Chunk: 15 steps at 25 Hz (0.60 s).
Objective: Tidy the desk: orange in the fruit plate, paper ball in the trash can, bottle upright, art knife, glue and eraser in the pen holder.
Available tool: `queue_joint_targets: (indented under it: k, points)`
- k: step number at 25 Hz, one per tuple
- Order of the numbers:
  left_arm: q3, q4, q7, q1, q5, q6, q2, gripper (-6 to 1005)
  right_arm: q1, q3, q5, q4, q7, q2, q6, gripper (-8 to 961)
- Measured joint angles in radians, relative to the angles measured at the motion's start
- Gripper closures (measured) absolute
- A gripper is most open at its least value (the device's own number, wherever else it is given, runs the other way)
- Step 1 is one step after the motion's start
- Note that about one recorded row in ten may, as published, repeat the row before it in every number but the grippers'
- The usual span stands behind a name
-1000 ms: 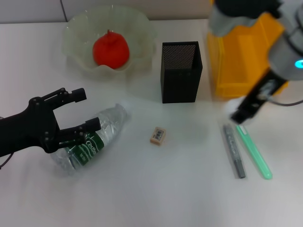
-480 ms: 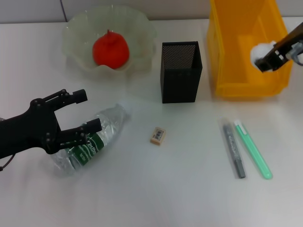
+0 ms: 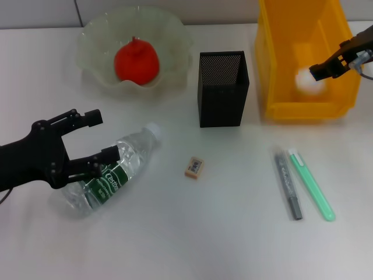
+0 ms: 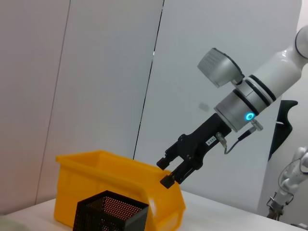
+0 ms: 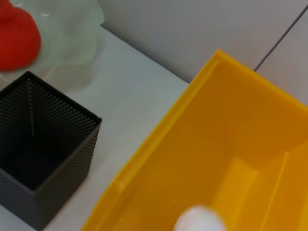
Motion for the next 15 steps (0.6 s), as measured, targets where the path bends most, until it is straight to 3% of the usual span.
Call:
queue_joint_targets:
  k: [4, 9, 10, 11, 14, 15]
  points:
    - [0.000, 0.039, -0.047, -0.012, 0.003, -0.001, 0.009, 138, -0.047, 0.051, 0.120, -0.012, -0.080, 0.001, 0.014, 284]
    - [-0.005, 0.210, -0.203, -0.025, 0.062, -0.032, 0.016, 139, -0.167, 0.246, 0.518, -0.012, -0.409, -0.002, -0.030, 151]
    - [-0.008, 0.325, -0.313, -0.035, 0.131, -0.069, 0.008, 139, -0.230, 0.324, 0.682, 0.004, -0.567, -0.002, -0.073, 128]
    - [-0.008, 0.325, -0.313, -0.035, 0.131, -0.069, 0.008, 139, -0.230, 0.324, 0.682, 0.004, -0.567, -0.002, -0.073, 129]
    - [-0.008, 0.458, -0.451, -0.065, 0.252, -0.103, -0.012, 138, -0.305, 0.418, 0.890, 0.048, -0.776, -0.002, -0.158, 132]
    - [-0.006, 0.498, -0.497, -0.079, 0.299, -0.108, -0.018, 138, -0.345, 0.482, 1.007, 0.107, -0.918, -0.002, -0.248, 133]
